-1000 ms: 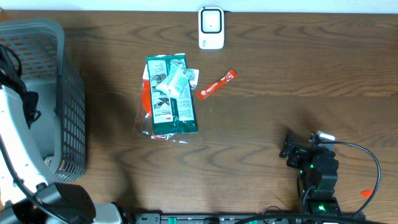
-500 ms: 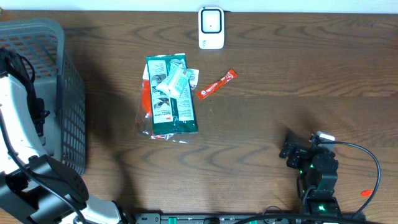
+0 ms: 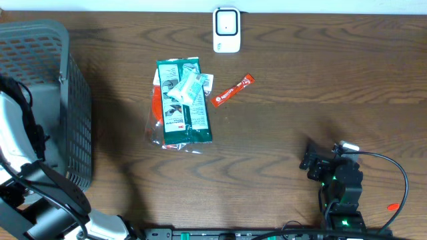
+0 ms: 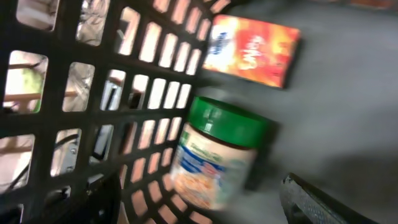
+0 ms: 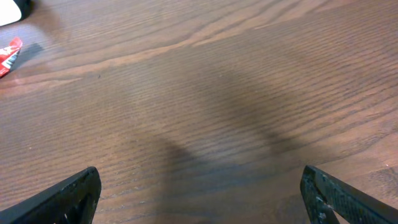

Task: Scan the item barcode
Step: 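Move the open left gripper back into the basket, then close the left gripper on the green-lidded jar's cap in the basket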

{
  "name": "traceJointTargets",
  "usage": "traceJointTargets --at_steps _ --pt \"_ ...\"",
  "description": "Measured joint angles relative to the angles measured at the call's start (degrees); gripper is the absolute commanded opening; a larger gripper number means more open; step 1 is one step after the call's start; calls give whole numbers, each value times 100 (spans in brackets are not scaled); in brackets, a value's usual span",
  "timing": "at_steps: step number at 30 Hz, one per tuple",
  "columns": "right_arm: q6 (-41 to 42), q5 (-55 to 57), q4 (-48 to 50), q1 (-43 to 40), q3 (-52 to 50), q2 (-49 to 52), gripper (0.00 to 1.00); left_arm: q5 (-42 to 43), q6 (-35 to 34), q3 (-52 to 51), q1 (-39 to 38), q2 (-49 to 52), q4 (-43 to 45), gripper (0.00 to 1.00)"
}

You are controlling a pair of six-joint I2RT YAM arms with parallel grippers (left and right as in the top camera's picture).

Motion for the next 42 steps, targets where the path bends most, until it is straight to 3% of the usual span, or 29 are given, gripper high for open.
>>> traceJointTargets --at_steps 14,33,36,42 --pt "0 0 2 0 0 0 99 -13 -146 -1084 37 0 546 80" --pt "0 0 0 0 0 0 99 -59 -197 -1491 44 0 1047 80" --pt "0 0 0 0 0 0 99 -61 -181 -1609 87 0 1274 90" --pt "0 0 0 0 0 0 99 -57 -212 -1746 186 0 1471 90"
